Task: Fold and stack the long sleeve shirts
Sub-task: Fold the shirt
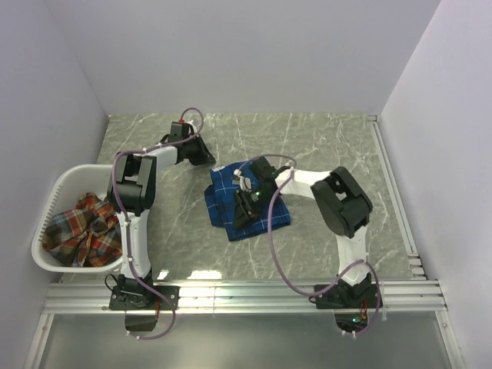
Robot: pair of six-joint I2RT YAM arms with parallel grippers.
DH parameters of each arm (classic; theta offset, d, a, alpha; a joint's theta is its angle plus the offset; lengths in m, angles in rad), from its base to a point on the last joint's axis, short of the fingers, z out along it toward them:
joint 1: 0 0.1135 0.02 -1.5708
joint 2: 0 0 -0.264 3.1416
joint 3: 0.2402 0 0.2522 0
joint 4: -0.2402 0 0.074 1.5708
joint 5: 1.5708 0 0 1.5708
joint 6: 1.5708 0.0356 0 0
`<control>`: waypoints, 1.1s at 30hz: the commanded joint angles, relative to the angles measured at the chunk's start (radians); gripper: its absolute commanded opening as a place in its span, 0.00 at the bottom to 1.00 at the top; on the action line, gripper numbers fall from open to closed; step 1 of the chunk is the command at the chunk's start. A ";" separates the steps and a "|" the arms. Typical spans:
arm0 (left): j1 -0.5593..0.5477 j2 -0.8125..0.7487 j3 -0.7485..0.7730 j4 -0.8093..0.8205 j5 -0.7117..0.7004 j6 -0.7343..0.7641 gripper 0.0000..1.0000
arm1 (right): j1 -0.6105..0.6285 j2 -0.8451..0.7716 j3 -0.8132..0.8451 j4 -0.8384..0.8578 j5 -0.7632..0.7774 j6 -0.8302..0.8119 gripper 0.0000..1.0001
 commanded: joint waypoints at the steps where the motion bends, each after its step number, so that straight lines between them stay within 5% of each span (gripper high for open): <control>1: -0.001 -0.097 0.003 -0.032 -0.037 0.017 0.13 | -0.014 -0.169 0.008 -0.033 0.080 -0.023 0.44; 9: -0.030 -0.406 -0.150 -0.098 -0.132 -0.092 0.36 | -0.173 -0.392 -0.158 0.140 0.093 0.080 0.44; 18: -0.277 -0.639 -0.445 -0.169 -0.147 -0.179 0.36 | -0.373 -0.404 -0.434 0.261 0.020 0.136 0.42; 25: -0.336 -0.541 -0.574 -0.125 -0.124 -0.244 0.28 | -0.439 -0.296 -0.497 0.300 0.078 0.167 0.41; 33: -0.265 -0.345 -0.423 -0.217 -0.225 -0.190 0.26 | -0.443 -0.282 -0.523 0.321 0.111 0.201 0.40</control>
